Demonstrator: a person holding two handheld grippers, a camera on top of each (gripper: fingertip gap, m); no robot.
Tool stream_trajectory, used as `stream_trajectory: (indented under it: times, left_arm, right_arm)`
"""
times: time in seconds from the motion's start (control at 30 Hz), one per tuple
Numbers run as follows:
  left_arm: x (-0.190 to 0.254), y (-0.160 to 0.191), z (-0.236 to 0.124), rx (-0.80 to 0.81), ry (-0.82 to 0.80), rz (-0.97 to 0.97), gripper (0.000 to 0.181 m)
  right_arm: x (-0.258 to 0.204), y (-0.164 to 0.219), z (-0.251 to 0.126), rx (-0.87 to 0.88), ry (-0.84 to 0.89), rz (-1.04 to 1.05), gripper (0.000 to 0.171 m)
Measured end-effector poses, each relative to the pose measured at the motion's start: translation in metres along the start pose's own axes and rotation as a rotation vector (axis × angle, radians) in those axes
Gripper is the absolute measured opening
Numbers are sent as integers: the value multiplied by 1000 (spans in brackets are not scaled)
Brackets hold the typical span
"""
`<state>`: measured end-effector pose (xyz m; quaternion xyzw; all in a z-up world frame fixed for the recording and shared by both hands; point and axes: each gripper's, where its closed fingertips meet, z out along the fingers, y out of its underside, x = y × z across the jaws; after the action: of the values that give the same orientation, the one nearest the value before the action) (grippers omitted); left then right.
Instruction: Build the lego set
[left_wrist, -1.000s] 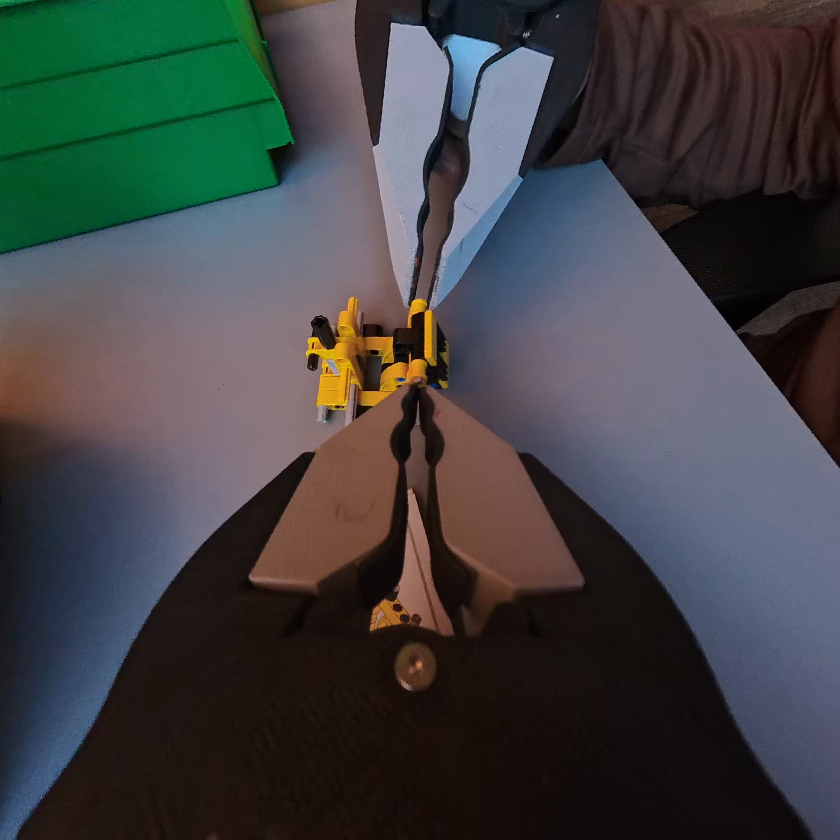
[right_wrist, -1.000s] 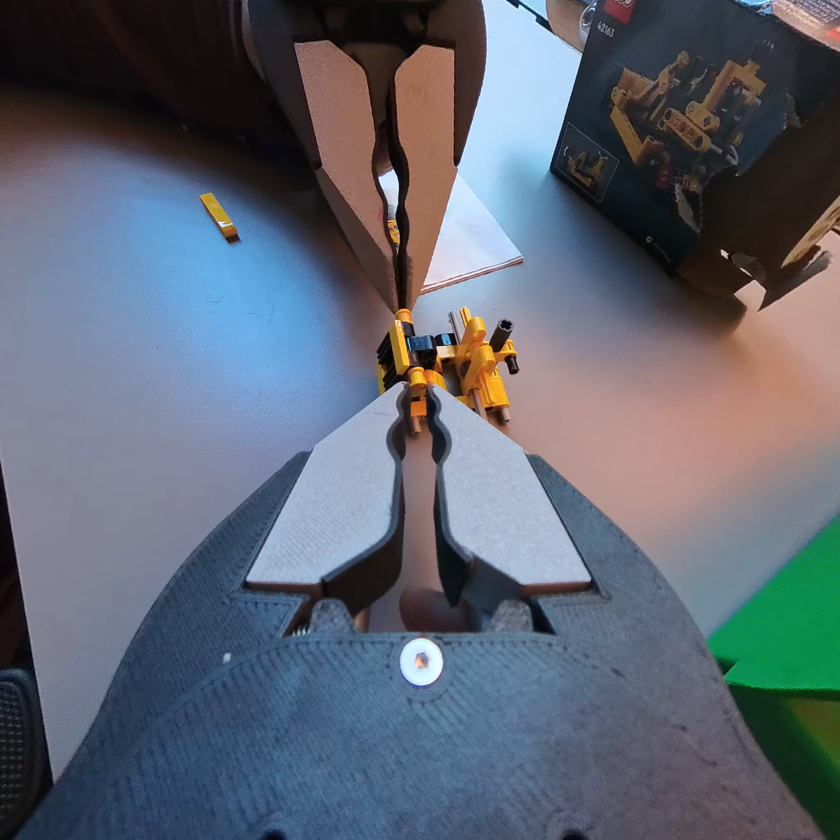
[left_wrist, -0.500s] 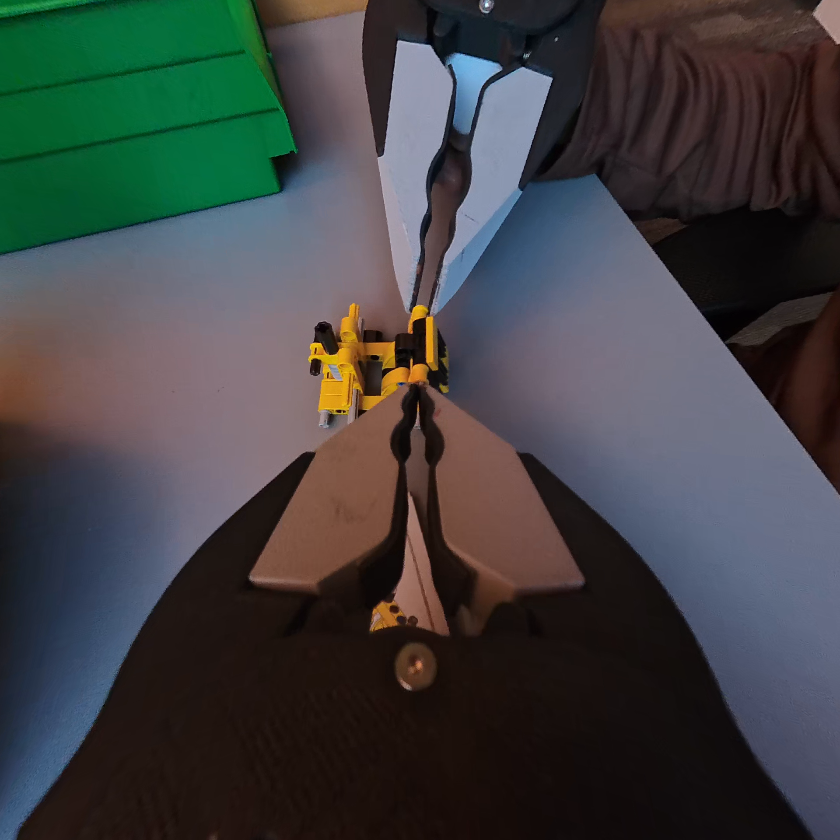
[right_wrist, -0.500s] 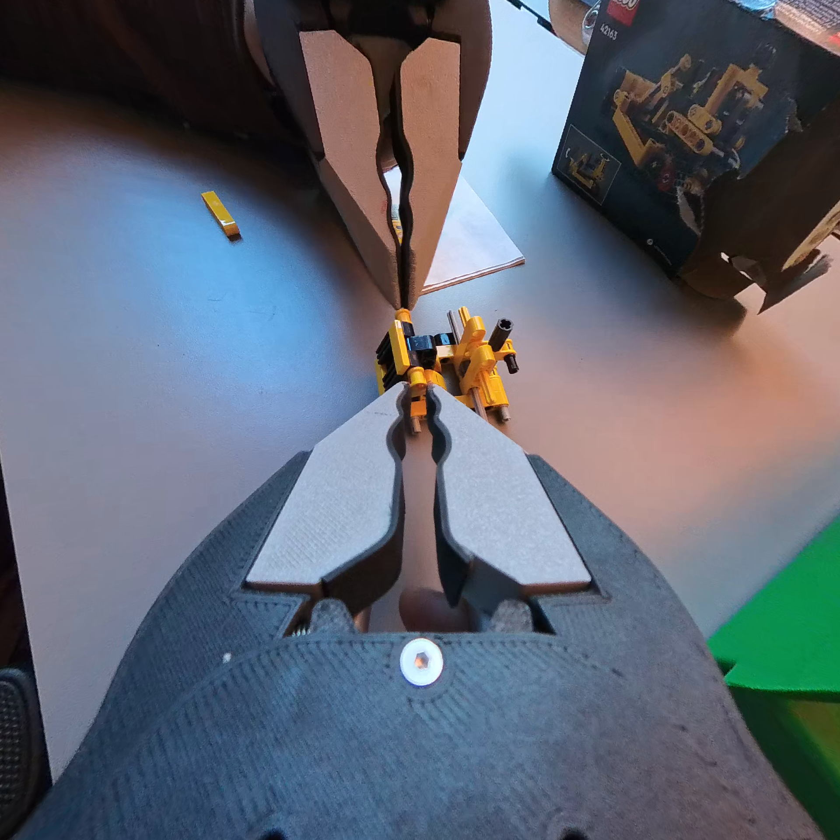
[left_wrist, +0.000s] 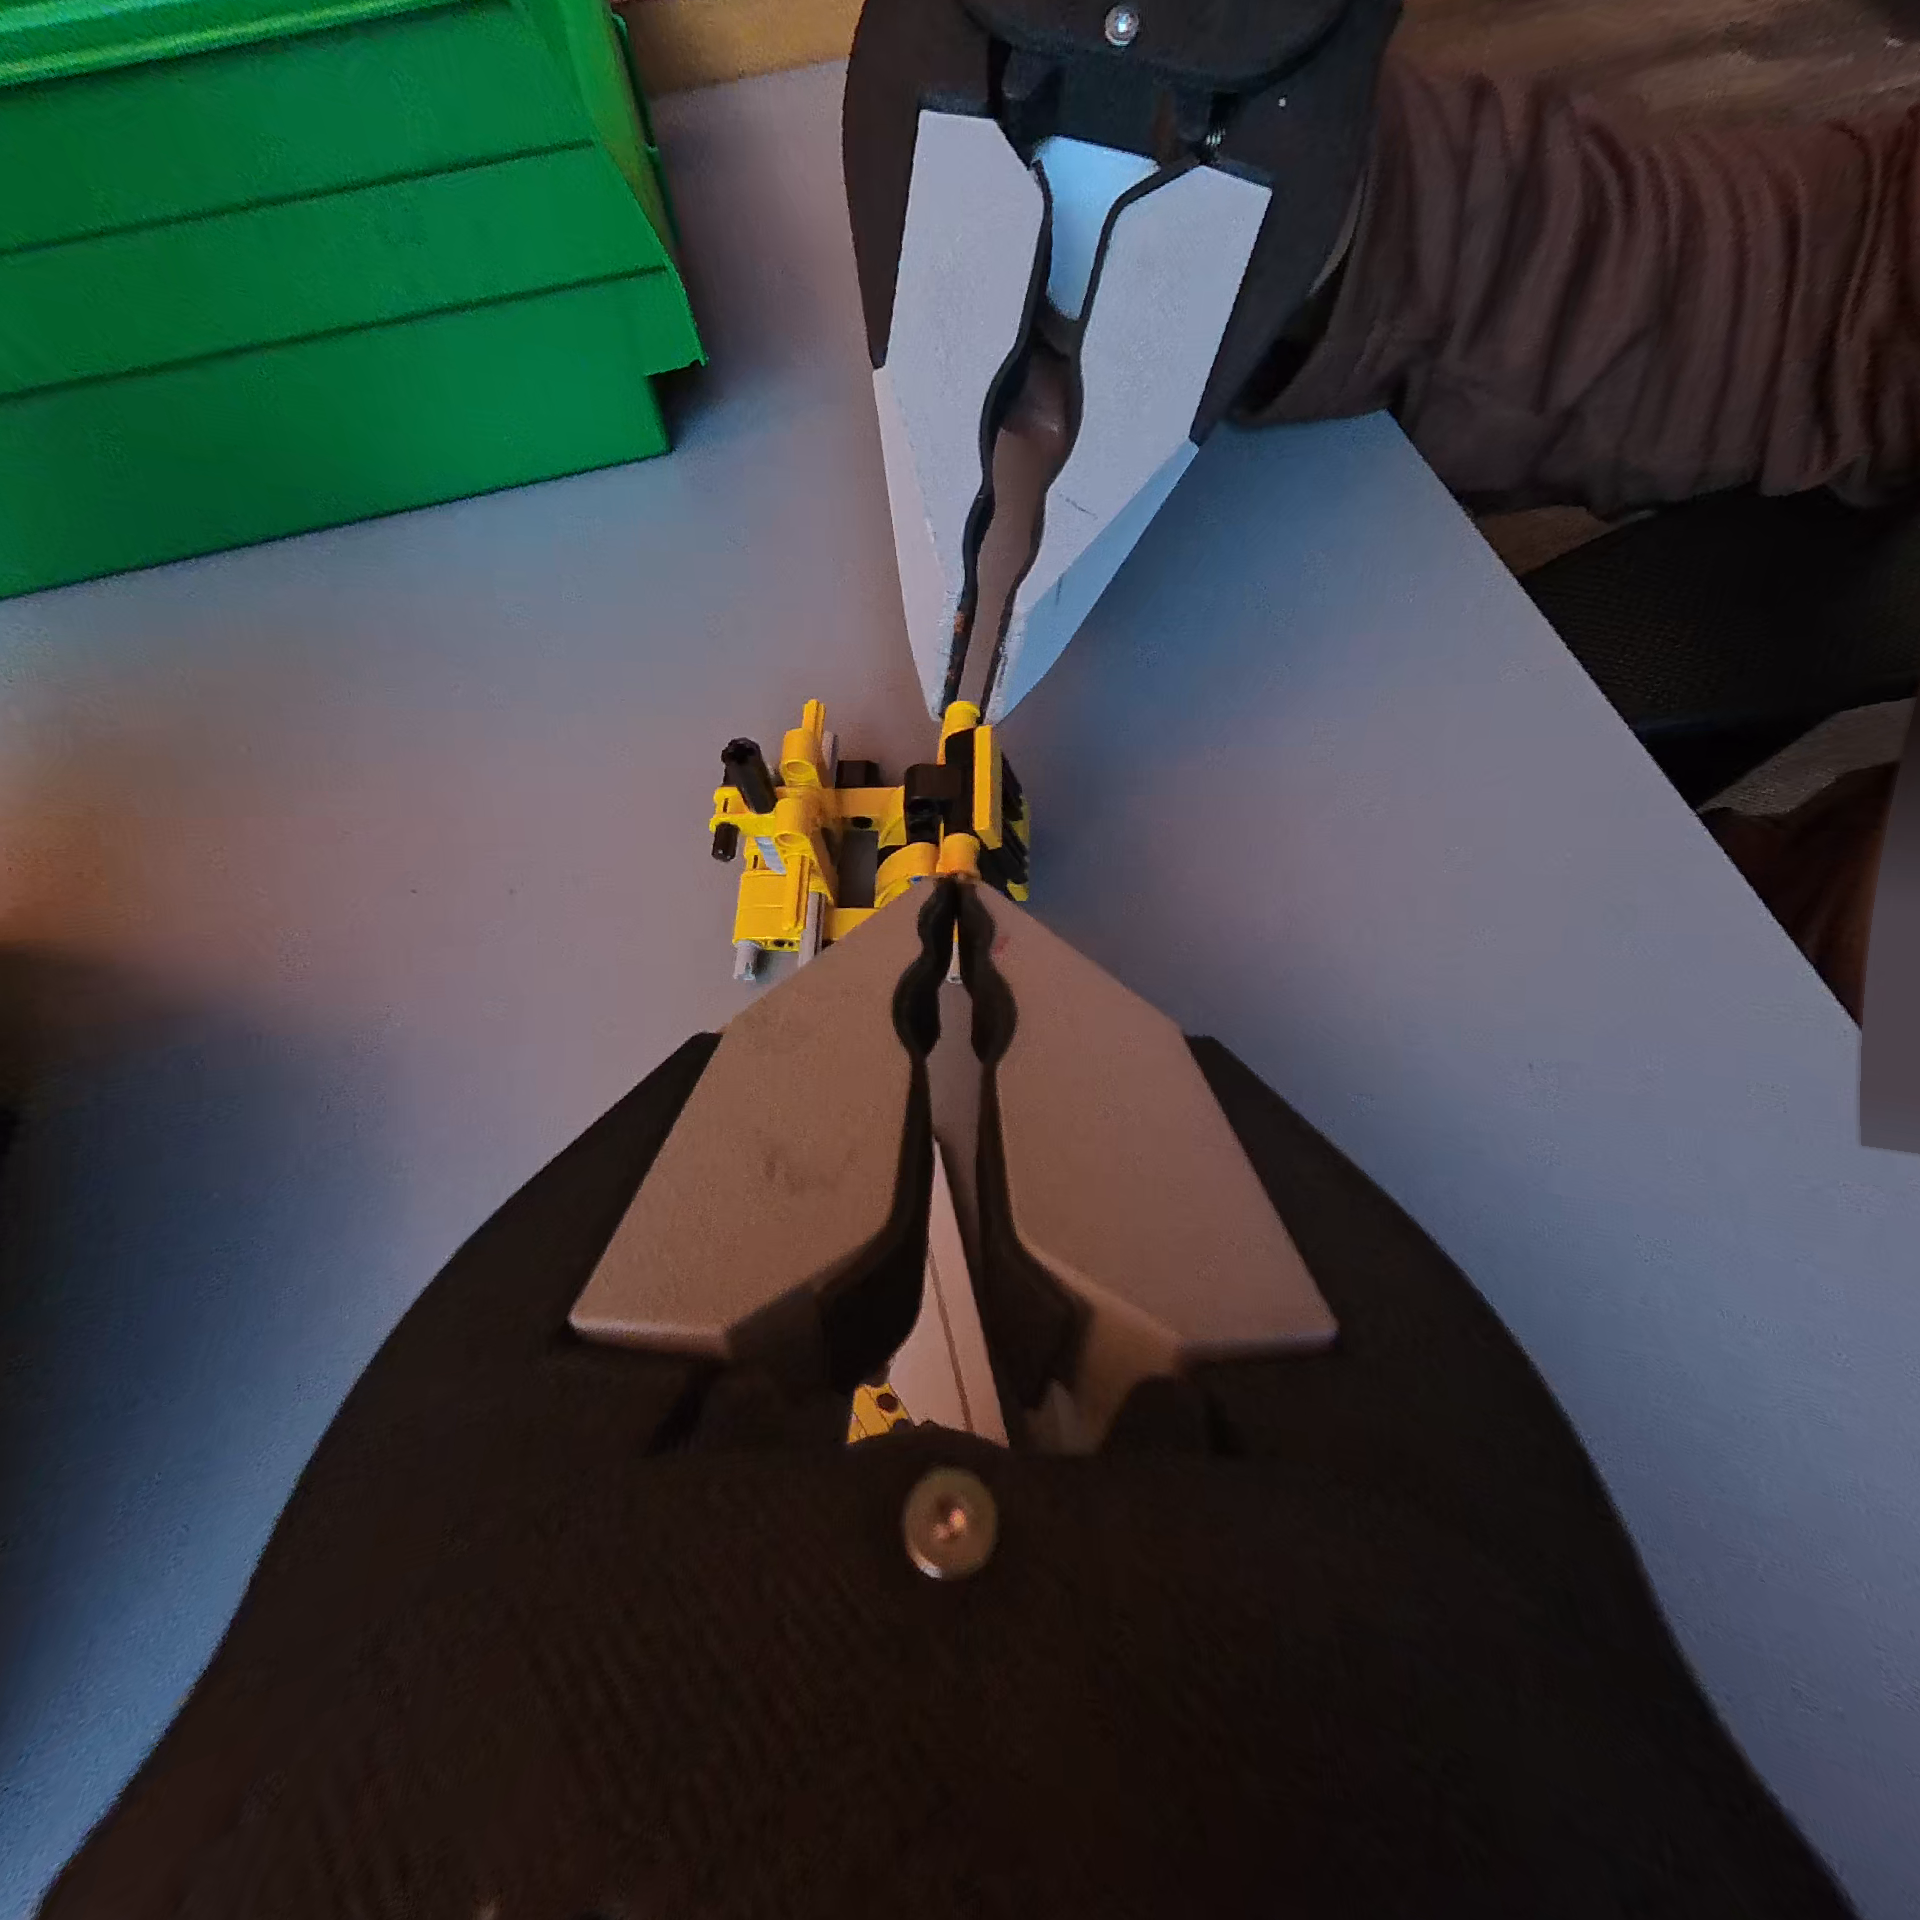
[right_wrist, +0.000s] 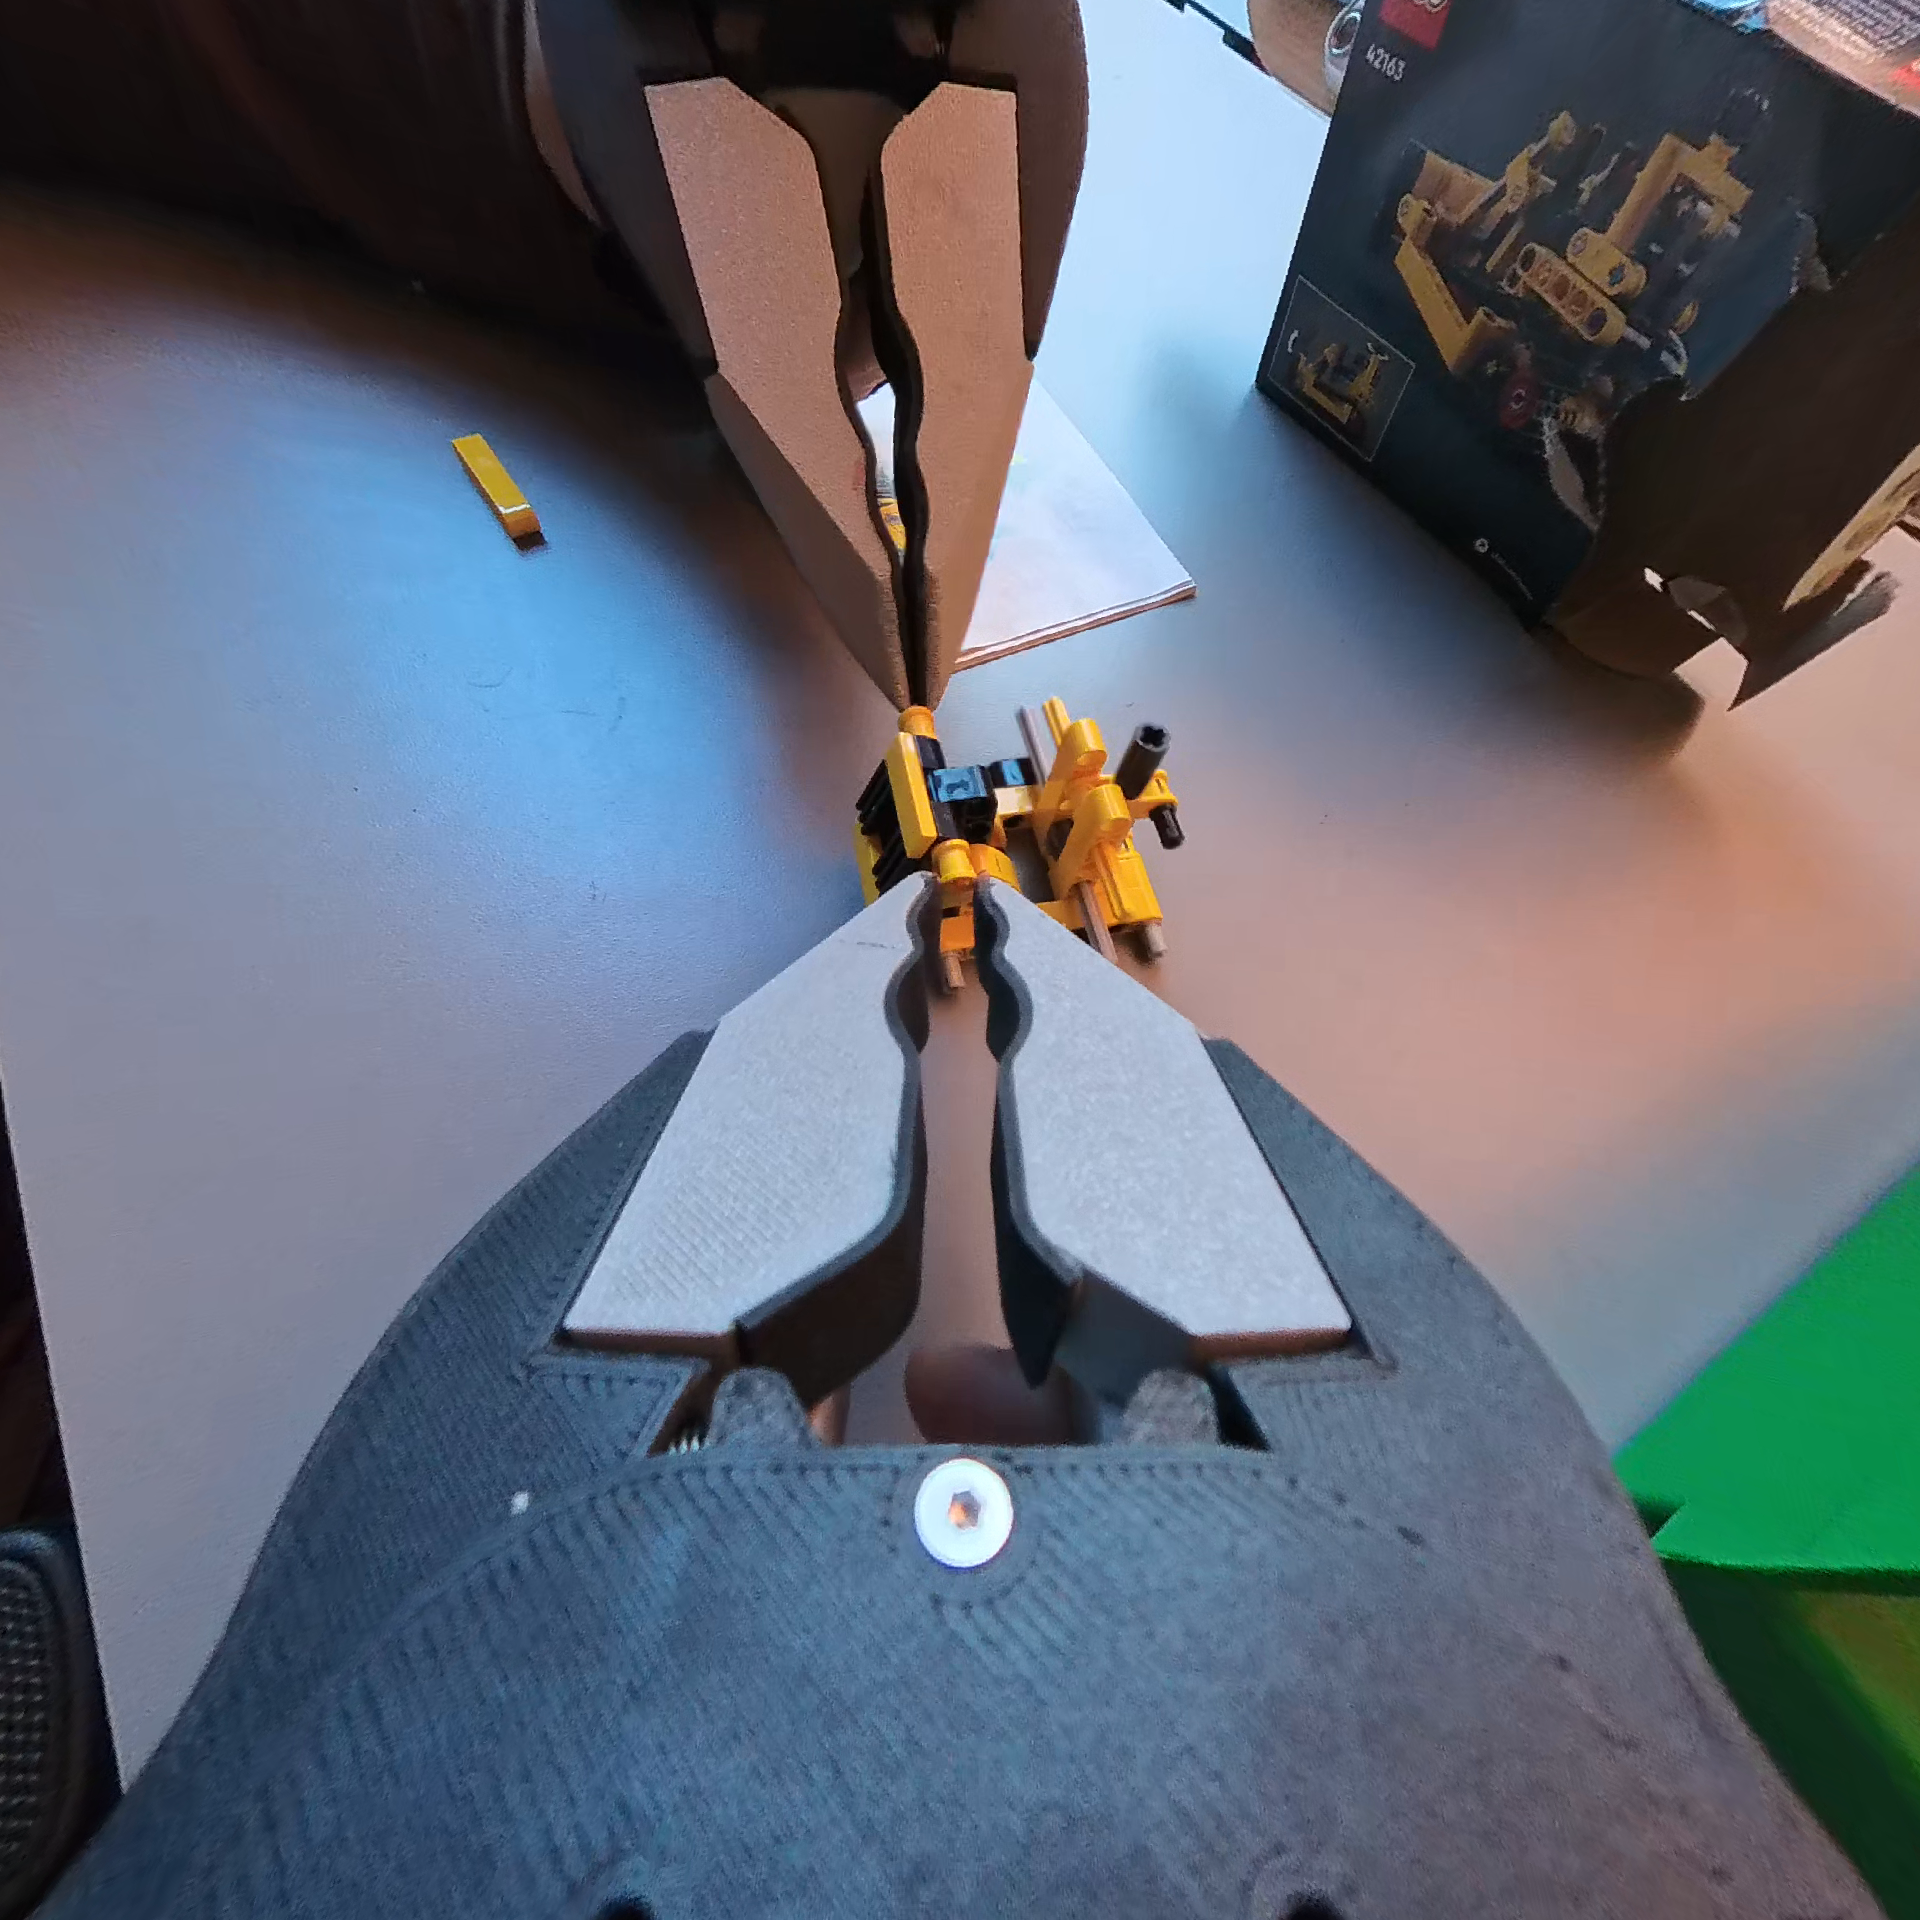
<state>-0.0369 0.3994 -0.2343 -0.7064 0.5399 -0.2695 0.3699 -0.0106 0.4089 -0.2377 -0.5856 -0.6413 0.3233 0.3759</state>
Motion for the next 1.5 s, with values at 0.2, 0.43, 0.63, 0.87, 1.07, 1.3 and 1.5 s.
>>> stream_trajectory:
  times: [0.2,0.43,0.63,0.87,1.07,1.3,1.5]
  left_arm:
    - [14,-12,6,53,92,-23,0]
    - [-5,-14,-26,16,43,0,0]
    - [-2,13,-5,-91,41,19,0]
    - [0,7,-4,-52,49,8,0]
    - [4,6,-2,-58,58,13,0]
    - [5,8,-1,-90,54,25,0]
    - [6,6,-5,-98,57,25,0]
  right_arm:
    - [-11,-5,7,4,-65,-14,2]
    - [-2,-5,-1,34,-39,25,1]
    - [-5,-2,2,6,-47,4,2]
    - [-6,-1,2,4,-51,3,2]
    - [-6,-1,3,0,-51,-1,2]
    - [-6,-1,3,-2,-44,-5,2]
    - [-7,0,4,-11,-45,-21,0]
